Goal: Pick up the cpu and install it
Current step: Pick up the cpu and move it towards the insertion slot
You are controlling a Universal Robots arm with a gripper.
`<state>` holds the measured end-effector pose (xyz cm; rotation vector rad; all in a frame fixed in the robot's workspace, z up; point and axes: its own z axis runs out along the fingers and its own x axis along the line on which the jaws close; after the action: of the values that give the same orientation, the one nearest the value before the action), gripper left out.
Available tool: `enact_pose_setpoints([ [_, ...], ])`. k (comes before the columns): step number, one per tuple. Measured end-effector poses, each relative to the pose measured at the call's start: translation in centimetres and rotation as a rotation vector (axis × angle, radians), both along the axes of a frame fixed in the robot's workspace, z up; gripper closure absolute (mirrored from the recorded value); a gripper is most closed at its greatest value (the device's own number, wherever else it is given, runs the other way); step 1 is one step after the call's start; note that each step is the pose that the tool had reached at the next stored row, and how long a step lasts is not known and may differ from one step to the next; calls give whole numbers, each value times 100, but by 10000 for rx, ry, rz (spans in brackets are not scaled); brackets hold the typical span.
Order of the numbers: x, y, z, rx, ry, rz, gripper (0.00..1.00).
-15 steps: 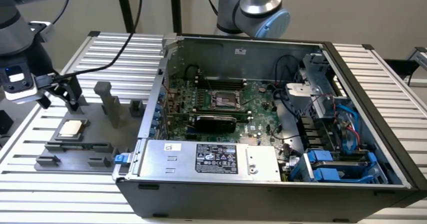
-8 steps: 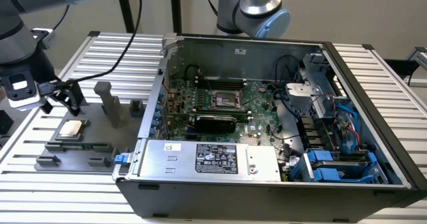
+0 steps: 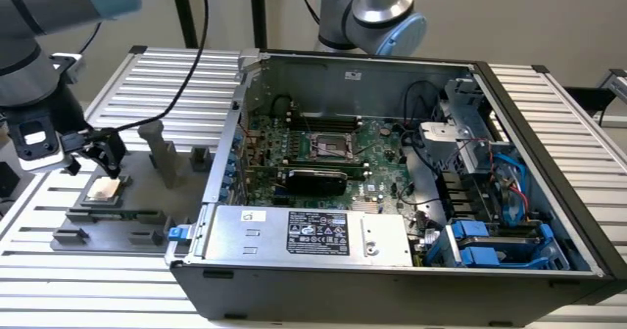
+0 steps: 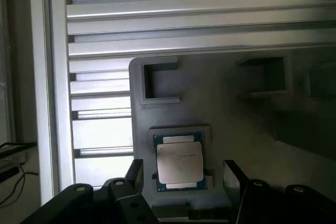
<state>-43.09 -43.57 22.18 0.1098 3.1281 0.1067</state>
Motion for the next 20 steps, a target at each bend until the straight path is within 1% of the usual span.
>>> enact_pose_setpoints([
  [5, 11, -13, -92, 0, 0, 0, 29],
  [18, 12, -14, -326, 0, 2, 1, 29],
  [20, 12, -14, -343, -1, 9, 1, 29],
])
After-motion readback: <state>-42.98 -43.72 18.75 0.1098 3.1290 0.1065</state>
